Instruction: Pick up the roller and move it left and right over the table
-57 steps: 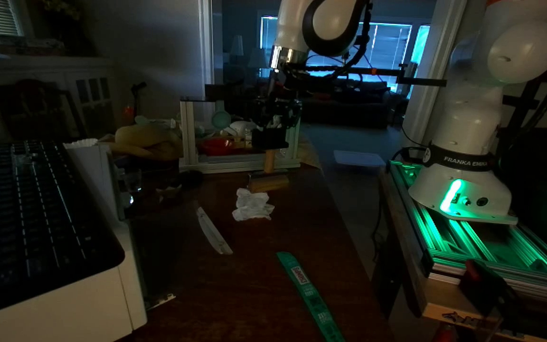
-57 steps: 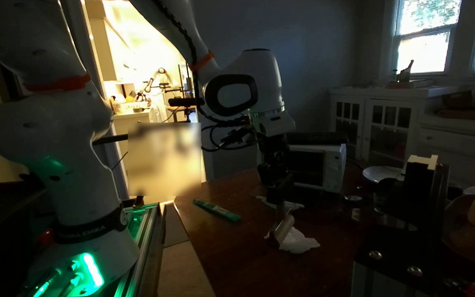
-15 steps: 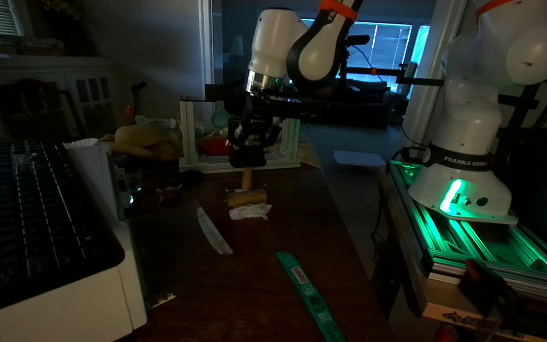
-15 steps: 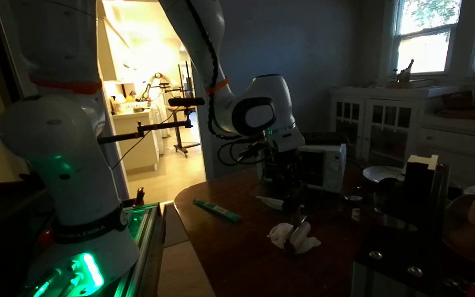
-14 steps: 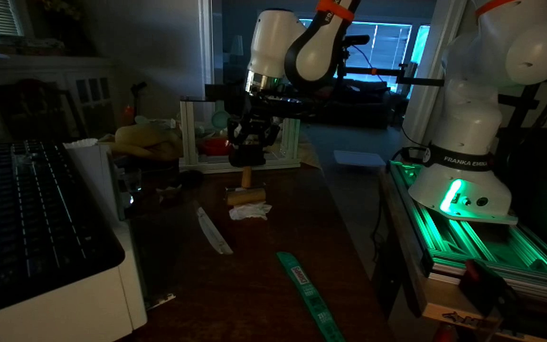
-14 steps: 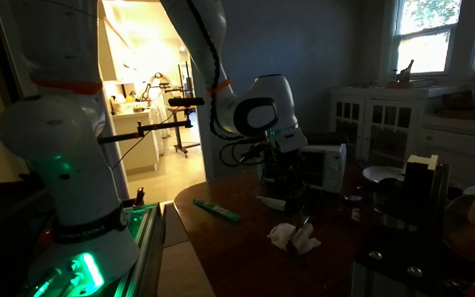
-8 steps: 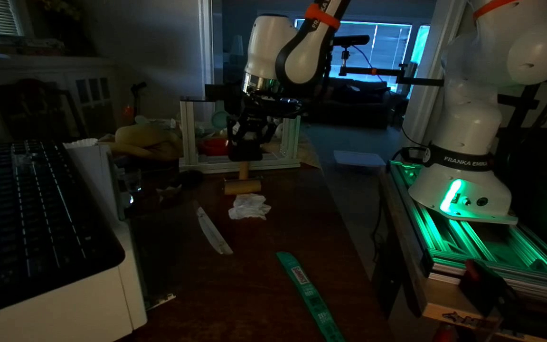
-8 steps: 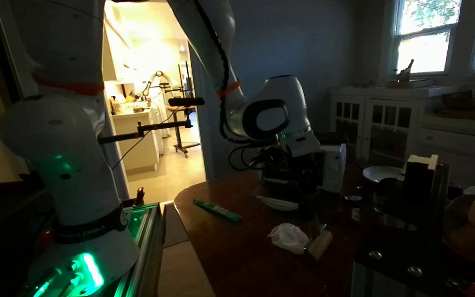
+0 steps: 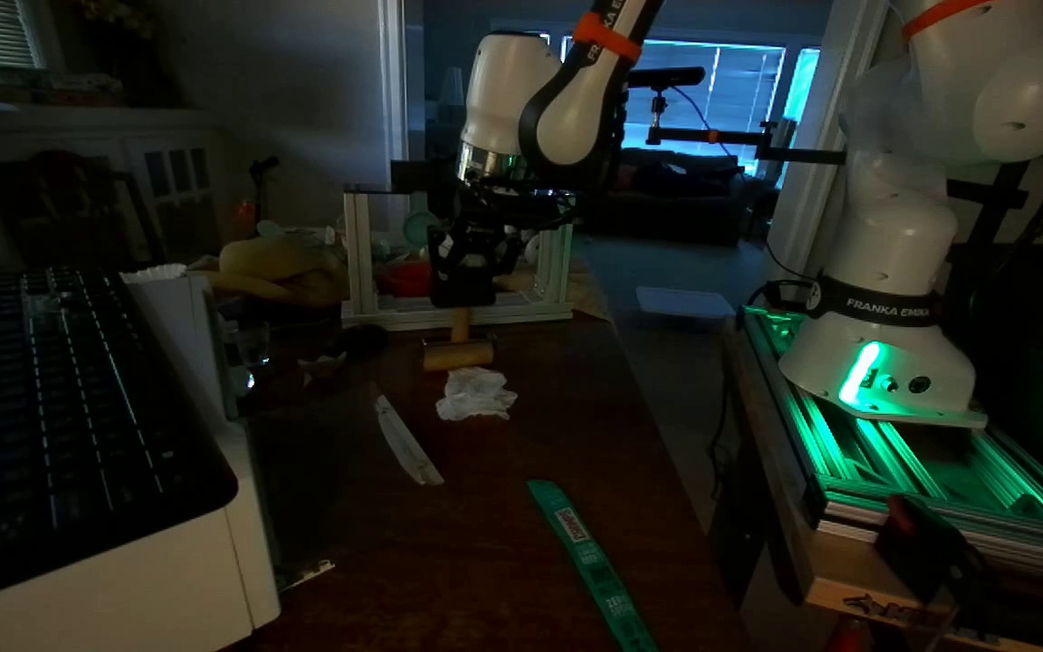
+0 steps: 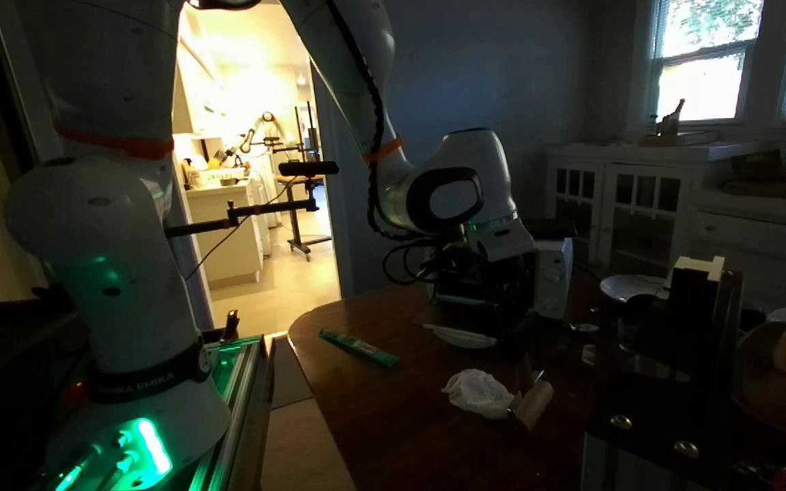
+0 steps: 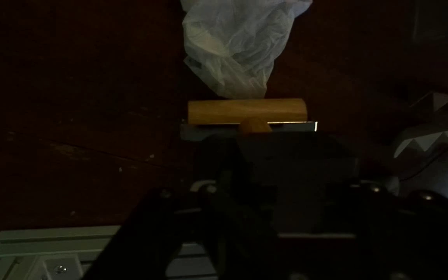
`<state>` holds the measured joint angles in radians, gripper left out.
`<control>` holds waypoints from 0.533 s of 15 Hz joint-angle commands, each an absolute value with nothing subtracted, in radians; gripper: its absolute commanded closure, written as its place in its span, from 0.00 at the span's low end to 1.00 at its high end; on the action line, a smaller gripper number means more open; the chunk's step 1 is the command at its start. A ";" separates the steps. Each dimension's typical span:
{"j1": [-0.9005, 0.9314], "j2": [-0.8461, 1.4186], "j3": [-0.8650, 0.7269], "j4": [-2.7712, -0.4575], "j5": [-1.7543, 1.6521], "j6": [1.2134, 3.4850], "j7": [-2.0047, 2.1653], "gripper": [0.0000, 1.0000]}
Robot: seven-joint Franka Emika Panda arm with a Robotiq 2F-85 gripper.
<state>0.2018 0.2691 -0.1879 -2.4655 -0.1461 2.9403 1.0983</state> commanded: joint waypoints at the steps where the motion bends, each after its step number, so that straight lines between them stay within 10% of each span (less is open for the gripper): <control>1: 0.226 0.269 -0.164 -2.479 -0.113 2.920 1.093 0.66; 8: 0.190 0.233 -0.042 -2.507 -0.012 2.876 0.997 0.66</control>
